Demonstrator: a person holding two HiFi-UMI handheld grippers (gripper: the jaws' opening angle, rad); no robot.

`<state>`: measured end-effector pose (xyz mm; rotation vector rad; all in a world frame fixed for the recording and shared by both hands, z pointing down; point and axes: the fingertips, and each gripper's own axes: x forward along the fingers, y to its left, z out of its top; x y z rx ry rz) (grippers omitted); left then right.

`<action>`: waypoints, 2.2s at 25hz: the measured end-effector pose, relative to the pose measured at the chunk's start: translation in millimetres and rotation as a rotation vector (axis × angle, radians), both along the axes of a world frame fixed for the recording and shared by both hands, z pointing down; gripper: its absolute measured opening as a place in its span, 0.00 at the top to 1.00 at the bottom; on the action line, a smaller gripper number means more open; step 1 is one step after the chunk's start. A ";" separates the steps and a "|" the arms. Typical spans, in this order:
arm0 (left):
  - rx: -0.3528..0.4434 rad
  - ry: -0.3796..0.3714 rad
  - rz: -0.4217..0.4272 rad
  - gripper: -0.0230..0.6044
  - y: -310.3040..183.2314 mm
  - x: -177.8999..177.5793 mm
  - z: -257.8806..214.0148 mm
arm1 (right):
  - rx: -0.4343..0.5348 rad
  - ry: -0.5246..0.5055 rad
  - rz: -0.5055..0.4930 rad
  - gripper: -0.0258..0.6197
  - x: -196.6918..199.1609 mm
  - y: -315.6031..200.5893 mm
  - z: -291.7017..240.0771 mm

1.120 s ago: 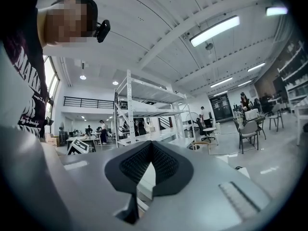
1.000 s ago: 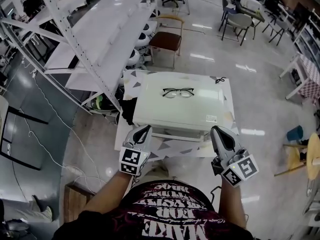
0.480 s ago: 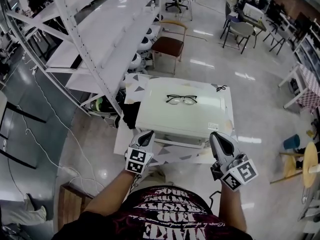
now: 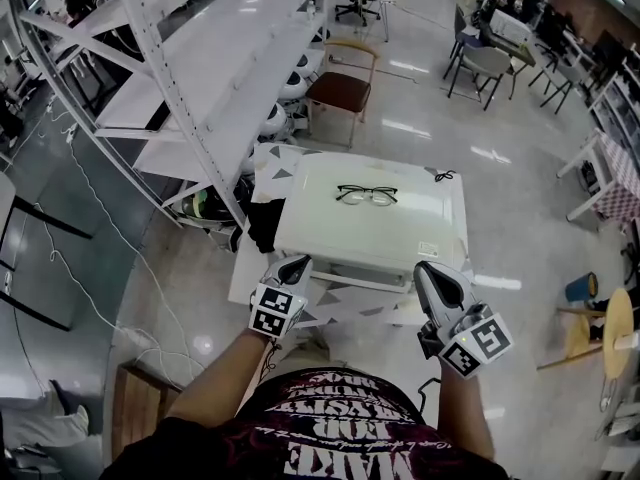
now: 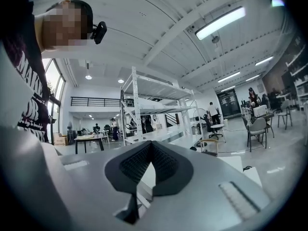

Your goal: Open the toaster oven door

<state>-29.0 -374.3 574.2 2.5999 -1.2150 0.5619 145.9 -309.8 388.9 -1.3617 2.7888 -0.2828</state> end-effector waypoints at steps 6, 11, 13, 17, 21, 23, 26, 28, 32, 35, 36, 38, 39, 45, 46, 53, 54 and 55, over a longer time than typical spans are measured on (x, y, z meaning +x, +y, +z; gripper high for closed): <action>-0.020 0.003 -0.016 0.96 -1.1 -0.8 0.4 | 0.009 -0.001 0.003 0.92 3.4 6.1 -2.4; -0.016 -0.003 -0.032 0.96 -1.4 -1.0 0.8 | 0.001 -0.002 -0.004 0.92 4.0 15.7 3.1; -0.011 -0.001 -0.036 0.96 0.1 -0.8 1.0 | -0.001 0.000 -0.009 0.92 4.1 21.7 5.2; -0.002 -0.004 -0.042 0.96 2.5 -2.4 0.0 | -0.006 0.002 -0.012 0.92 6.6 32.4 6.9; 0.018 0.000 -0.060 0.96 5.1 -3.1 0.2 | -0.014 0.005 -0.002 0.92 17.6 43.4 10.8; 0.029 -0.001 -0.071 0.96 7.0 -4.7 0.4 | -0.017 0.005 0.005 0.92 23.1 49.6 12.2; 0.038 -0.008 -0.077 0.96 11.1 -6.0 0.4 | -0.021 0.003 0.019 0.92 30.7 59.0 12.8; 0.037 -0.014 -0.078 0.96 16.3 -5.5 1.7 | -0.027 0.002 0.026 0.92 35.0 65.0 13.4; 0.037 -0.024 -0.079 0.96 26.1 -5.1 4.9 | -0.019 0.004 0.032 0.92 39.0 73.3 10.3; 0.033 -0.032 -0.081 0.96 36.0 -6.4 10.2 | -0.012 0.003 0.040 0.92 42.2 80.6 7.7; 0.033 -0.035 -0.081 0.96 38.5 -6.5 11.2 | -0.010 0.002 0.045 0.92 44.4 82.7 7.0; 0.035 -0.039 -0.082 0.96 41.8 -6.3 11.9 | -0.010 0.000 0.054 0.92 49.3 86.1 6.9; 0.035 -0.040 -0.083 0.96 42.9 -6.1 12.4 | -0.012 -0.002 0.058 0.92 51.3 87.6 7.9; 0.007 -0.025 -0.095 0.96 50.8 -4.2 17.2 | -0.032 -0.013 0.051 0.92 48.1 94.9 16.5; 0.006 -0.022 -0.098 0.96 53.0 -4.4 17.7 | -0.031 -0.016 0.048 0.92 46.9 95.5 16.4; 0.034 -0.013 -0.102 0.96 67.6 -7.7 21.3 | -0.063 -0.042 0.064 0.92 50.6 94.2 29.1; 0.041 -0.007 -0.105 0.96 69.8 -7.7 22.6 | -0.064 -0.044 0.064 0.92 50.9 94.0 29.6; 0.047 -0.003 -0.110 0.96 72.4 -8.3 24.0 | -0.063 -0.044 0.063 0.92 50.5 94.1 29.0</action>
